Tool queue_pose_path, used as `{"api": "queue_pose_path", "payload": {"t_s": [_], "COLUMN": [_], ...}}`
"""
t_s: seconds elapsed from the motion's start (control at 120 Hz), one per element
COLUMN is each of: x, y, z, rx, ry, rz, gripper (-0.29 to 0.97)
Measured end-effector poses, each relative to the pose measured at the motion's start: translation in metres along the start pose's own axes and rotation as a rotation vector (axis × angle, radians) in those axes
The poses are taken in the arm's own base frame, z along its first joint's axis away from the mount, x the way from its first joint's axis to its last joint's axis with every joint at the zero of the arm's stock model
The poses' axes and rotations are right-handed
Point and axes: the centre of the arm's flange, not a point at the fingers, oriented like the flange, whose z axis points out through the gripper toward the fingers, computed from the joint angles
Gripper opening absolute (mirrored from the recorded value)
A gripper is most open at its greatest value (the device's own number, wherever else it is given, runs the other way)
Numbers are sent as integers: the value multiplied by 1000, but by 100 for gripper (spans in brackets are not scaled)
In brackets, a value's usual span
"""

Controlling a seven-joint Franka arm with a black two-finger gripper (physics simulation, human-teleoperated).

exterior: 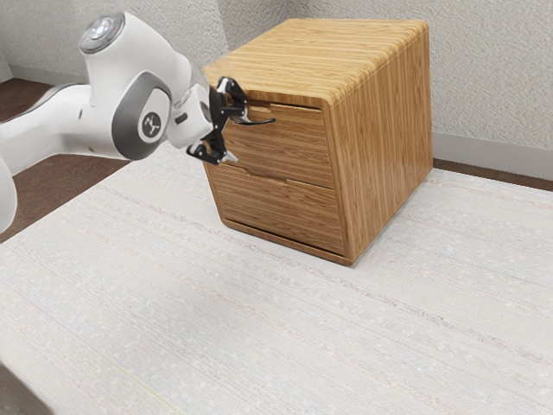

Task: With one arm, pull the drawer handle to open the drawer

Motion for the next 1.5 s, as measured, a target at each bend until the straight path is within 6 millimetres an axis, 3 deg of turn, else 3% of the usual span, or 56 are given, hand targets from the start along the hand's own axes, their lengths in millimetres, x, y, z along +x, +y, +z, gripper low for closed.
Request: {"api": "queue_pose_path", "payload": {"t_s": [0.2, 0.358, 0.508, 0.658, 0.817, 1.5], "x": [0, 0, 0, 3, 5, -2], "y": [0, 1, 5, 14, 15, 41], "z": [0, -2, -11, -16, -29, -64], "rx": [2, 2, 1, -8, -2, -11], "ry": [0, -4, -1, -1, -6, -28], "rz": [2, -1, -5, -1, 4, -8], "gripper": [34, 36, 20, 18, 6, 18]}}
